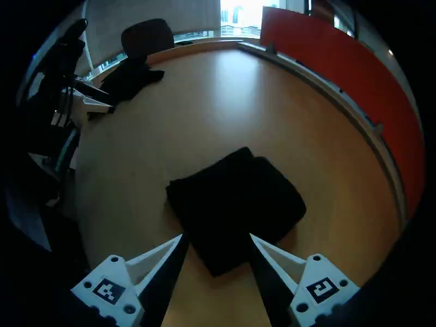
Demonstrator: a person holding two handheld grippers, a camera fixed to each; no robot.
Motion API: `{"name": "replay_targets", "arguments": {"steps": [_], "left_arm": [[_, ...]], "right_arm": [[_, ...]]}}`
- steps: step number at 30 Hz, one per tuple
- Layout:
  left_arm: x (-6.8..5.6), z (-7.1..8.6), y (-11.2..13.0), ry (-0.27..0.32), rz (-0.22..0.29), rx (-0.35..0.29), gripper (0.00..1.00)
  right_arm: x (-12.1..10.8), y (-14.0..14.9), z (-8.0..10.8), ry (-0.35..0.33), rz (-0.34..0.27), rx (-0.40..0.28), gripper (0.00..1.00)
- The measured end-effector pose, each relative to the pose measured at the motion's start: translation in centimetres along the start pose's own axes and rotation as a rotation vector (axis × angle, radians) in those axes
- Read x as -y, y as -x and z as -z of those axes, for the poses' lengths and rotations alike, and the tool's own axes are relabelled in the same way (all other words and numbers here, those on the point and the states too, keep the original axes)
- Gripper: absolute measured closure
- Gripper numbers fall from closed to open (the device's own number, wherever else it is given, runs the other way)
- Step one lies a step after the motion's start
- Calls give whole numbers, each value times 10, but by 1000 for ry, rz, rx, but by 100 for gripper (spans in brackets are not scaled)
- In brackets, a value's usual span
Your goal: Fold towel
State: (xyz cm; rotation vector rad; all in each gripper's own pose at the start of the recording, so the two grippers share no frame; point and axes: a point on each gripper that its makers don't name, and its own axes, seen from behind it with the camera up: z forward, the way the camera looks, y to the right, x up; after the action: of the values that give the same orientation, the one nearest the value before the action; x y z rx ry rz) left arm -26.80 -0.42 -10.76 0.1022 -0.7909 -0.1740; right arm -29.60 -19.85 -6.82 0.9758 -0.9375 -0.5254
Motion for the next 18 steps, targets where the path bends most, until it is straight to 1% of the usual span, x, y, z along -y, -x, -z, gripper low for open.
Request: {"name": "replay_targets", "arguments": {"steps": [9, 18], "left_arm": [[-1, -1, 0, 1, -10, 2, 4], [-2, -1, 1, 3, -14, 4, 4]], "right_arm": [[-2, 23, 3, 16, -30, 25, 25], [-1, 49, -1, 25, -51, 73, 25]]}}
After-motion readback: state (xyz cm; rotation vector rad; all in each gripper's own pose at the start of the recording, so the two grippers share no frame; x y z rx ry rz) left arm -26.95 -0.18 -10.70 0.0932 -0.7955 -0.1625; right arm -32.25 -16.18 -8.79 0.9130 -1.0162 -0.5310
